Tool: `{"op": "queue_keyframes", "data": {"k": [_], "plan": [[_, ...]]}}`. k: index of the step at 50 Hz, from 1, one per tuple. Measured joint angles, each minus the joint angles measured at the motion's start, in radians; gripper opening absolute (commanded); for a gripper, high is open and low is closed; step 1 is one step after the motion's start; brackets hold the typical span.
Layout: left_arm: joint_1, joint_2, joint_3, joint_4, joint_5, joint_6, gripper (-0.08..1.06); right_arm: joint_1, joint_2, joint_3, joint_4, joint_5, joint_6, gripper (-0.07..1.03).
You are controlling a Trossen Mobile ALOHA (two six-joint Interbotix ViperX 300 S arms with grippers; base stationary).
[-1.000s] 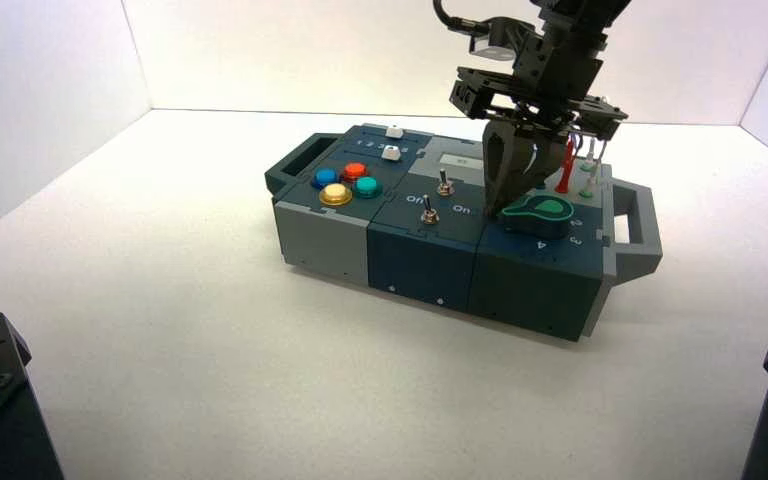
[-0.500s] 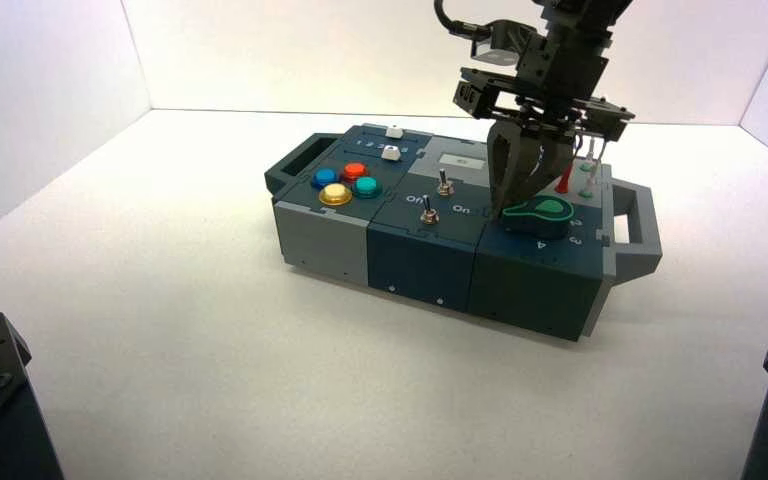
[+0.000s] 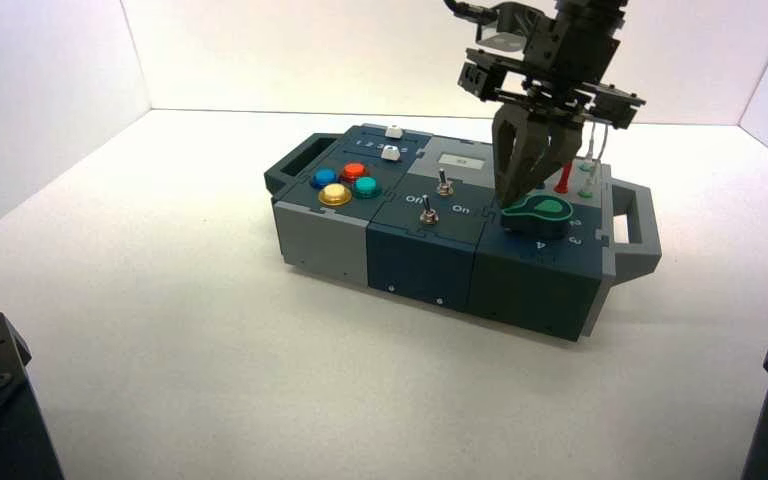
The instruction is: Turn the knob to position 2.
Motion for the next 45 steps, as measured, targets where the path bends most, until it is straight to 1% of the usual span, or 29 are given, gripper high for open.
{"op": "queue_keyframes", "data": {"k": [10, 24, 45], "plan": [[0.0, 0.0, 0.0, 0.002, 0.0, 0.005, -0.03, 0.0, -0.002, 0.018, 0.0, -0.003, 0.0, -0.02], [0.0, 0.0, 0.0, 0.002, 0.0, 0.008, -0.03, 0.0, 0.0, 0.021, 0.0, -0.011, 0.002, -0.02], [0.0, 0.0, -0.008, 0.002, -0.002, 0.012, -0.03, 0.002, -0.008, 0.049, 0.003, -0.005, 0.002, -0.02]]}}
